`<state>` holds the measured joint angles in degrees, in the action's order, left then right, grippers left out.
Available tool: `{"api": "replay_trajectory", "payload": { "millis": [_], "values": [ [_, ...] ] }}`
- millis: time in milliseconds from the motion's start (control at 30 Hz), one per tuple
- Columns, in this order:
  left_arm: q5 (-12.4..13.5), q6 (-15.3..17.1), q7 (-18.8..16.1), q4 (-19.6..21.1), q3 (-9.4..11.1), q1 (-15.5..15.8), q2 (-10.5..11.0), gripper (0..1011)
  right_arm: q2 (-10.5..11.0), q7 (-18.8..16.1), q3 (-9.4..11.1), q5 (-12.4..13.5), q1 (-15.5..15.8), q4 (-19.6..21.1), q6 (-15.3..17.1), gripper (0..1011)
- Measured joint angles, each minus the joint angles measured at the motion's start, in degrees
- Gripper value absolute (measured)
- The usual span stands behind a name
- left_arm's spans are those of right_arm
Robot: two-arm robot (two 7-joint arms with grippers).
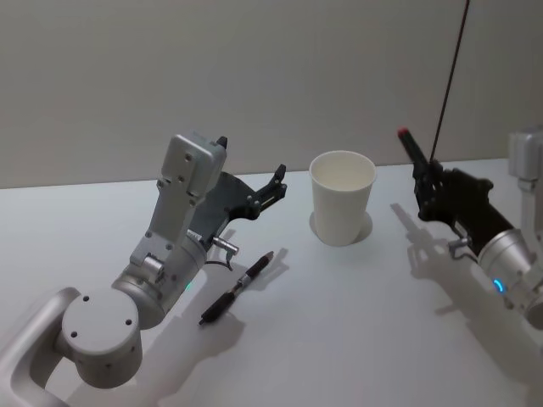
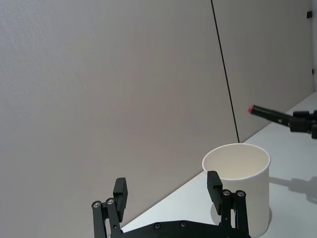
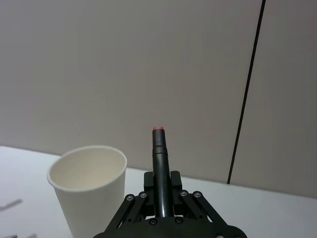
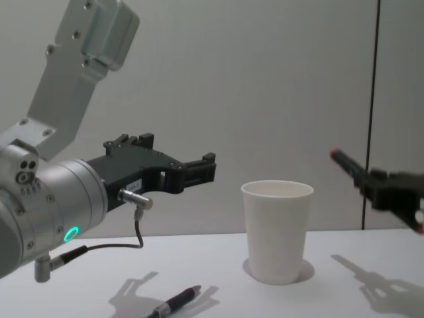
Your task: Place the pen into the pen holder.
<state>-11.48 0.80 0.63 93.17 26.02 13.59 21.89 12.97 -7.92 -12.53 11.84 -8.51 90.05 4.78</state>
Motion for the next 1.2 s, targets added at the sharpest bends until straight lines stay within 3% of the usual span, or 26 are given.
{"api": "replay_trajectory", "payload": {
  "millis": [400, 600, 767, 1200],
  "values": [
    [0.00, 0.00, 0.00, 0.00, 0.00, 0.00, 0.00, 1001, -1.03, -3.16, 0.31, 1.06, -2.95, -1.72, -9.48, 185],
    [0.00, 0.00, 0.00, 0.00, 0.00, 0.00, 0.00, 1001, -2.66, -5.70, 0.07, 1.18, -6.47, -4.95, -15.56, 184],
    [0.00, 0.00, 0.00, 0.00, 0.00, 0.00, 0.00, 1001, -3.91, -7.07, -0.32, 0.83, -8.95, -7.75, -18.82, 185],
    [0.00, 0.00, 0.00, 0.00, 0.00, 0.00, 0.00, 1001, -6.88, -9.00, -1.77, -1.61, -13.98, -15.29, -23.19, 185]
  ]
}}
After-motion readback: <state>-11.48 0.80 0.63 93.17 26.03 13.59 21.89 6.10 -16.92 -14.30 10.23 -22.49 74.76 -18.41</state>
